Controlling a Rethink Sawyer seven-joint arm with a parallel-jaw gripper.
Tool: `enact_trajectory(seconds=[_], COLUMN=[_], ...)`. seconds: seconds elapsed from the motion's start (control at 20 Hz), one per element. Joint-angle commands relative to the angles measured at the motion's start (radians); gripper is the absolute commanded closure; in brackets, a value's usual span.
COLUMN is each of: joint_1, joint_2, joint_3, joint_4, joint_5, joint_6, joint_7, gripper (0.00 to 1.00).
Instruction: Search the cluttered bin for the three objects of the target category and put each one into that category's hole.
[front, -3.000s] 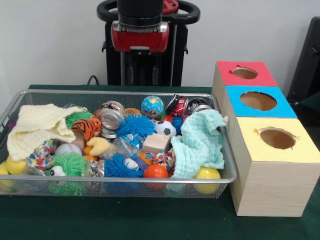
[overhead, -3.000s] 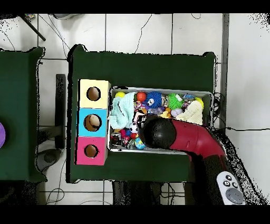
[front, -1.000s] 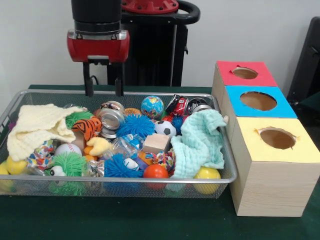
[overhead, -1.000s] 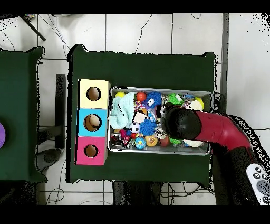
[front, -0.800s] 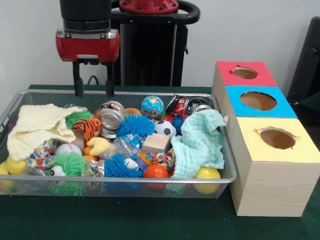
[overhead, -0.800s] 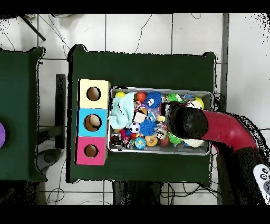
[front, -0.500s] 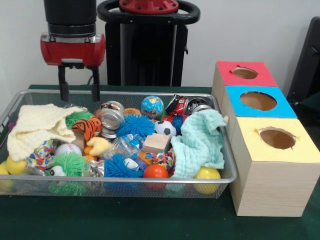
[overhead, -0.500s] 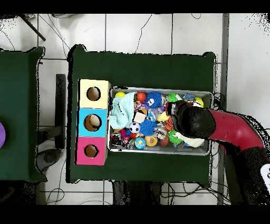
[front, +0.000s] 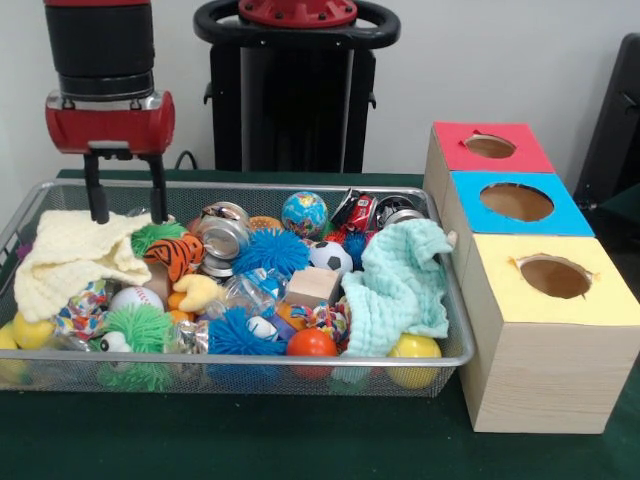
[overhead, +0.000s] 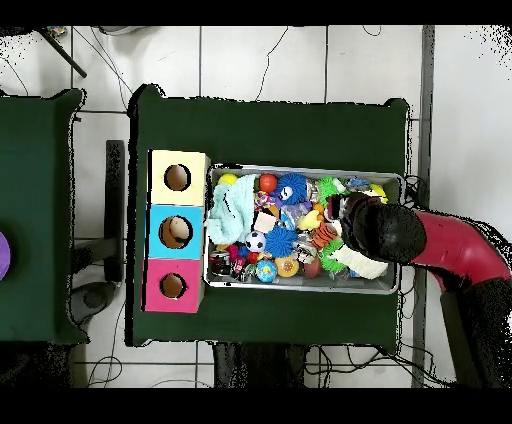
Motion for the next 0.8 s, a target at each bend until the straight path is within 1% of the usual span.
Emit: enact_trajectory(seconds=[0.05,0.65,0.8], joint_1=[-0.017,-0.029,-0.032], joint_2=[0.069,0.141,0.148], joint_3=[0.099,0.116,0.118], joint_4=[-0.044,-0.073,-0.072], joint_5=[-0.103,-0.169,-0.178], joint_6=[-0.039,-0.085,-0.091], joint_7=[-0.181,-0.135,-0.122], gripper=[0.0,0.0,0.0])
